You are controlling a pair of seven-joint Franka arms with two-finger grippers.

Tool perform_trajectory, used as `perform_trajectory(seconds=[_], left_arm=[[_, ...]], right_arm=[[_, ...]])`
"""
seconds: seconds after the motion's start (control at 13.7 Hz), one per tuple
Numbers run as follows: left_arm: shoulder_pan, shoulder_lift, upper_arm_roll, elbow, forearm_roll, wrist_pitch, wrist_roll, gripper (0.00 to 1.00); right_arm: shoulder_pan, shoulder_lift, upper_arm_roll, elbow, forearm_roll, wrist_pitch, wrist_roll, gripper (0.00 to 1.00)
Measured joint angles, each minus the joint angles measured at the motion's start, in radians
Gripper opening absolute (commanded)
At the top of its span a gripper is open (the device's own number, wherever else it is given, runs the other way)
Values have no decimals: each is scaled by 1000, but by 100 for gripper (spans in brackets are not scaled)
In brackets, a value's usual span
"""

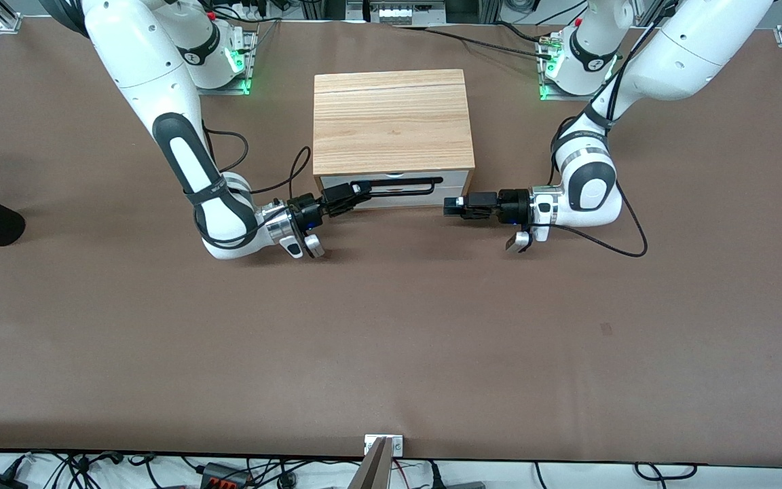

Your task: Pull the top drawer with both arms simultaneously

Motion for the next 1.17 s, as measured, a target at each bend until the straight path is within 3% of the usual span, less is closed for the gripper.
perform_trajectory(seconds=[0.44, 0.59, 0.73, 0.88, 1.17], left_arm=[[-2, 4, -26, -55, -47, 0, 22, 66], [-2, 8, -26, -69, -50, 0, 50, 58], [-2, 13, -28, -78, -72, 0, 70, 54], [-2, 19, -46, -79, -104, 0, 78, 47], [-5, 22, -63, -80, -122, 9, 81, 47]], right_arm=[[10, 2, -1, -3, -2, 12, -4, 23], [10, 6, -2, -6, 0, 13, -8, 13], [11, 5, -2, -5, 0, 19, -38, 6], [11, 4, -1, -1, 5, 11, -43, 5], [11, 4, -1, -1, 5, 9, -43, 3]])
